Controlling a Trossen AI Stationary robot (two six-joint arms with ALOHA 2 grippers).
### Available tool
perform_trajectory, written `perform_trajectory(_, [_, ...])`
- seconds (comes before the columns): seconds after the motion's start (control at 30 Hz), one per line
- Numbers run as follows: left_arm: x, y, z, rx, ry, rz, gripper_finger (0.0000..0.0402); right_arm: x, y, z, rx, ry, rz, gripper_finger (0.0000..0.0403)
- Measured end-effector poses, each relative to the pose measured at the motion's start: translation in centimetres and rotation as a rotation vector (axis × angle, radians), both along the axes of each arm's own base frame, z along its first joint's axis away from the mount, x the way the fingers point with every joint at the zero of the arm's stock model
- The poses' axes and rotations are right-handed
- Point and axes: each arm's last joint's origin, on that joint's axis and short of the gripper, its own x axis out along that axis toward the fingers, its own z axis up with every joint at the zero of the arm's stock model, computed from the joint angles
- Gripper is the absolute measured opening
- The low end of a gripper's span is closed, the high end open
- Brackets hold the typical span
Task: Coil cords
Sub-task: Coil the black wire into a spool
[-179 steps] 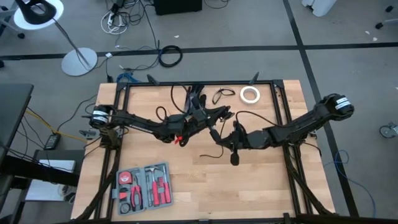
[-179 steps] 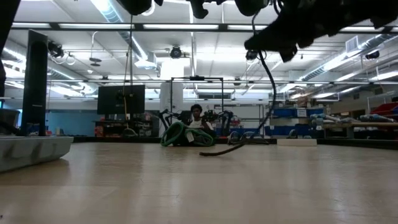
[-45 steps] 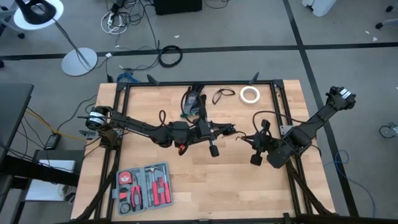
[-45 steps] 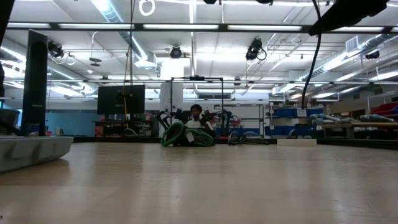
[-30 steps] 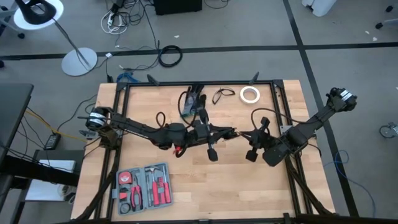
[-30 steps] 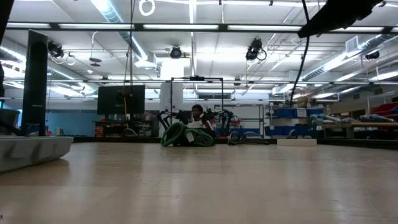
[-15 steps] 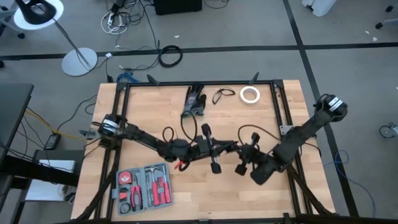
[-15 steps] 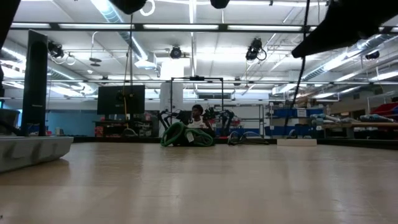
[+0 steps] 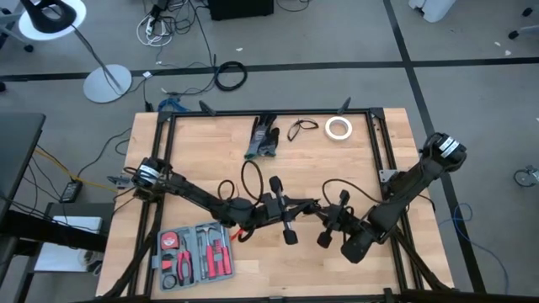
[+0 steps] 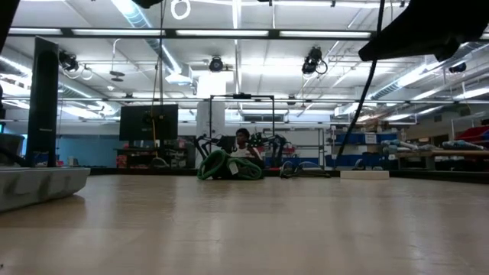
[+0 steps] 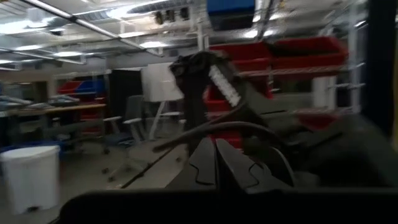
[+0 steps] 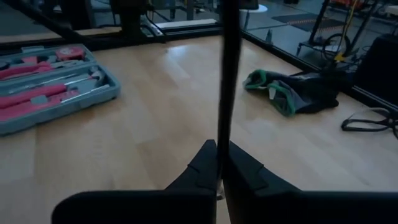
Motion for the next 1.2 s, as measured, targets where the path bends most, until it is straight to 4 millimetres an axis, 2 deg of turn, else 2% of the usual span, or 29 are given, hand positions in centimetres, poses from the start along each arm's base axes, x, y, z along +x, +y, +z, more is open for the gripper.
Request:
perform_trajectory(0.23, [0.0,0.0,0.0,-0.018,-0.011,-0.021,0.0000,0.0,-0.2,0.5,-0.006,-0.011,0.000,0.0017])
perform_trajectory(0.33, [0.1,0.2,-0.2,-0.008,0.001,-0.022,0.0000,0.2,-0.1,0.2,0.001,0.013,0.016,0.0034])
perform_trajectory(0.57, [-1.2,2.7,-3.1,-0.054,-0.036,-0.017,0.0000,0.1,-0.4,-0.8,0.099,0.094,0.058,0.0105])
perform_trajectory(0.7, [-2.1,3.8,-4.3,-0.060,-0.060,-0.021,0.0000,-0.4,-0.3,-0.8,0.107,0.134,0.092,0.0126])
perform_trajectory(0.87, [-2.1,4.4,-4.9,-0.047,-0.043,-0.052,0.0000,-1.8,-1.6,0.9,0.135,0.174,0.094,0.0128])
perform_trajectory(1.0, [-1.9,4.8,-5.2,-0.044,-0.016,-0.060,0.0000,-4.0,-2.9,2.6,0.196,0.207,0.091,0.0129])
perform_trajectory(1.2, [-1.4,5.7,-6.0,-0.098,0.059,-0.117,0.0000,-6.1,-2.7,4.3,0.163,0.209,0.214,0.0129])
